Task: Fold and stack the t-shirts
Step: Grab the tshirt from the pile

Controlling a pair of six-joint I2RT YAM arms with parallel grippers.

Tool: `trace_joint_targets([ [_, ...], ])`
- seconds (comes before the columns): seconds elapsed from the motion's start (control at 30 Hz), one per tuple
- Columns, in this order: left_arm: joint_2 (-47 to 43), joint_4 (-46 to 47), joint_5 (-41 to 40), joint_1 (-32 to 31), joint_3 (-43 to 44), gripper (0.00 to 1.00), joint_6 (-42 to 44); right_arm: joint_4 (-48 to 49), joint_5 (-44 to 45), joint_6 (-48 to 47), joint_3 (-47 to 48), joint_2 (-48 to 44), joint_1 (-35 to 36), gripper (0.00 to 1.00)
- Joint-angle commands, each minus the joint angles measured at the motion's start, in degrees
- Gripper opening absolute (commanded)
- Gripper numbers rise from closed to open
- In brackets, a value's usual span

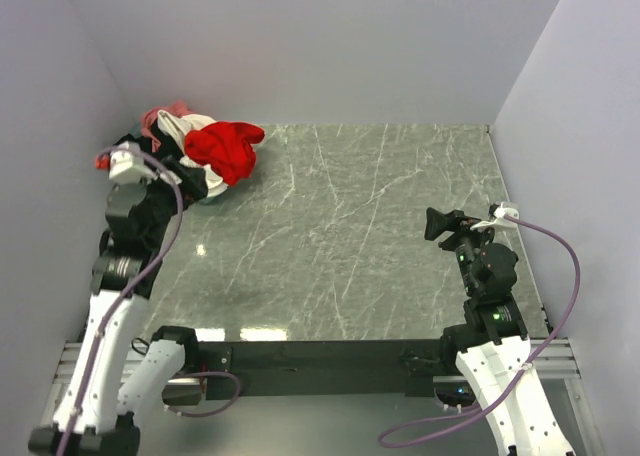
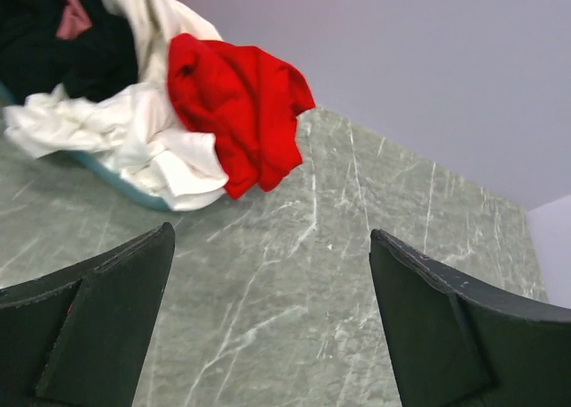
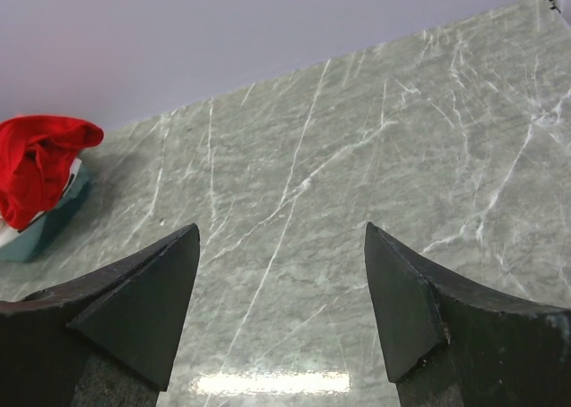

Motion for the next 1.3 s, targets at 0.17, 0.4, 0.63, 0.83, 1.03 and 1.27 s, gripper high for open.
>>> trace_joint_targets([
  [0.17, 21.2, 1.3, -7.0, -8.7, 13.6, 0.99, 4.6, 1.2, 0.6, 0.3, 1.2, -0.1, -0.2, 0.81],
  [0.4, 38.6, 3.1, -12.4, -10.2, 23.3, 0.99, 8.1, 0.7, -0.7, 0.9, 1.1, -1.8, -0.1, 0.81],
  [0.63, 56.5, -1.9, -14.7, -10.2, 37.4, 0.99, 11.0, 1.1, -1.5, 1.2, 0.8, -2.1, -0.2, 0.81],
  [0.83, 67.3, -4.1, -14.8, -10.1, 45.5, 0.99, 12.1, 2.1, -2.1, 1.6, 0.4, -1.3, -0.2, 0.81],
  [1.03, 73.8, -6.7, -15.4, -10.0, 51.8, 0.66, 13.3, 2.3, -2.1, 1.6, 0.5, -0.6, -0.2, 0.81],
  [1.27, 71.8, -8.6, -15.5, -7.7, 53.5, 0.00, 13.0, 2.3, -2.6, 1.8, 0.4, -0.7, -0.2, 0.81],
])
